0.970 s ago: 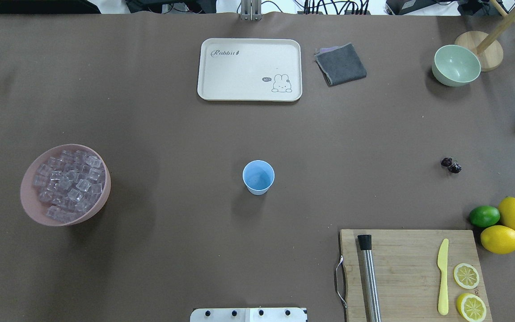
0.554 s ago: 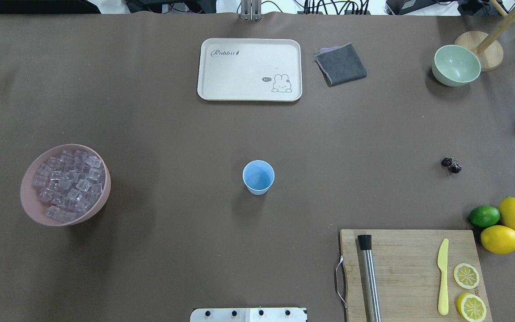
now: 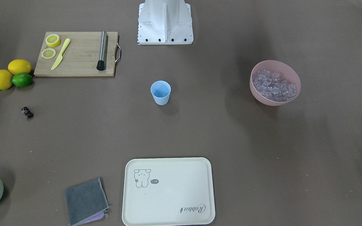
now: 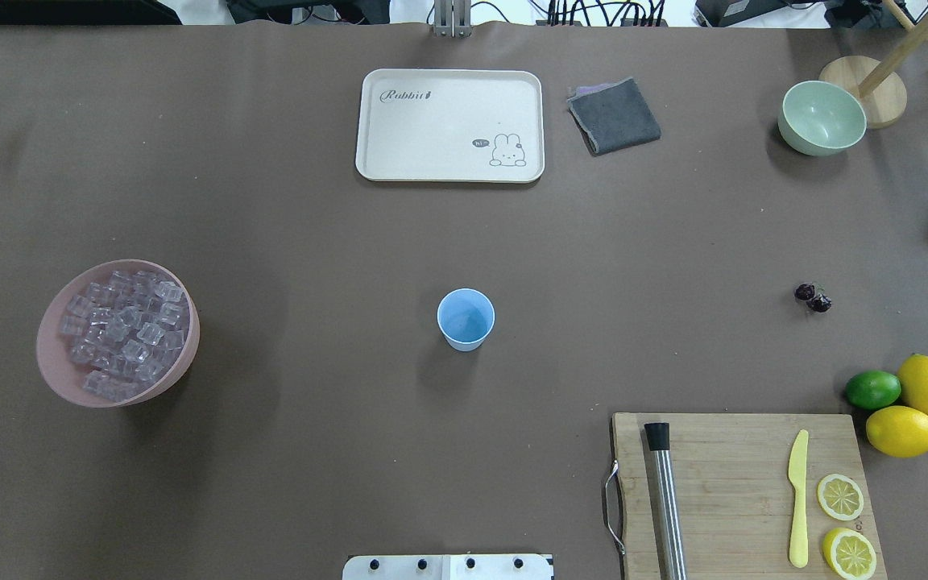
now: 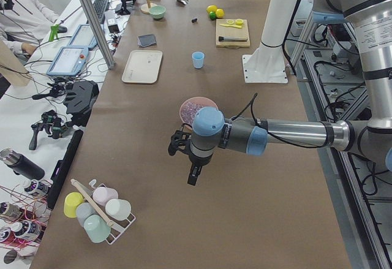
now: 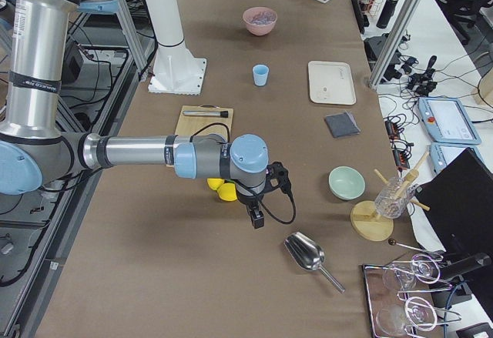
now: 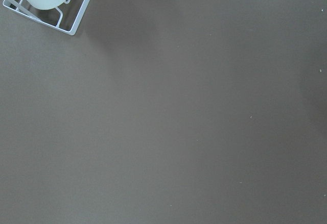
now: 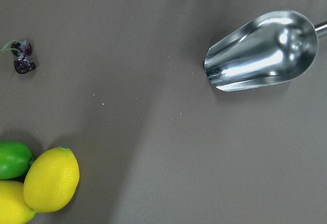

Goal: Put ice and cherries in cup

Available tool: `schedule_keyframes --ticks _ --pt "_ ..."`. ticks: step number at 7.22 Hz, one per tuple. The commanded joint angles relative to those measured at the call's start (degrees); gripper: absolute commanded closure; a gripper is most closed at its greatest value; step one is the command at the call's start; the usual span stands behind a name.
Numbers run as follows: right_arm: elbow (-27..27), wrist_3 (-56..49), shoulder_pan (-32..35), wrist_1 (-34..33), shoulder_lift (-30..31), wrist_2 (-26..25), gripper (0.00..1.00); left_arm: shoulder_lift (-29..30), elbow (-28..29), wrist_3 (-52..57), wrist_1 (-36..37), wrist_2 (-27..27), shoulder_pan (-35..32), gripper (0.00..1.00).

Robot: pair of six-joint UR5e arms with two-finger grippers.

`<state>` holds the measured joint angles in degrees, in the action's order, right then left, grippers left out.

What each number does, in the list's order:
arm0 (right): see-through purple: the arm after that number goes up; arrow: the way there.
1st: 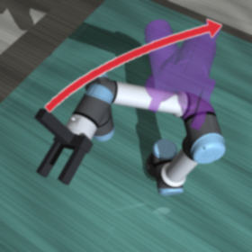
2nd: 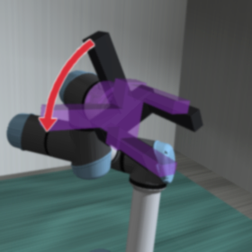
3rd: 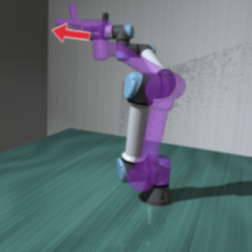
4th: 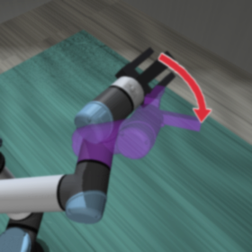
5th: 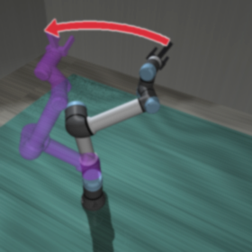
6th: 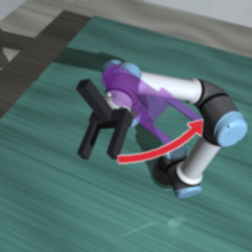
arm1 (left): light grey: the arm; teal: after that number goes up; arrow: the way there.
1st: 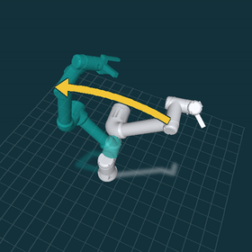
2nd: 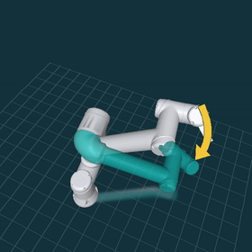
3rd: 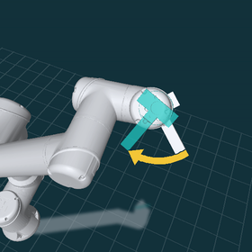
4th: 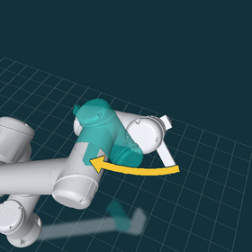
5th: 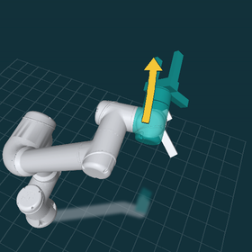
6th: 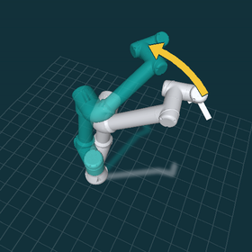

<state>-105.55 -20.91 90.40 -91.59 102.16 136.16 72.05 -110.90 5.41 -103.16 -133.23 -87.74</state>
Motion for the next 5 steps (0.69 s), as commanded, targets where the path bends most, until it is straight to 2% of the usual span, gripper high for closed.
schedule_keyframes --ticks 1,2,3,5 --pt "-0.70 -0.62 -0.13 0.18 0.67 2.78 0.00 0.19 -3.34 -4.92 -2.84 -0.53 2.90 0.03" --pt "-1.41 -0.71 -0.13 1.49 2.07 4.62 0.00 -0.07 -6.05 -14.54 -5.45 -1.06 7.27 0.02" --pt "-1.15 -0.71 -0.13 2.80 2.95 5.16 0.00 -0.94 -6.17 -18.20 -11.04 -1.15 11.32 0.02" --pt "-0.89 -0.19 -0.13 3.08 3.13 6.83 0.00 -0.34 -6.26 -28.14 -16.27 0.07 19.23 0.02"
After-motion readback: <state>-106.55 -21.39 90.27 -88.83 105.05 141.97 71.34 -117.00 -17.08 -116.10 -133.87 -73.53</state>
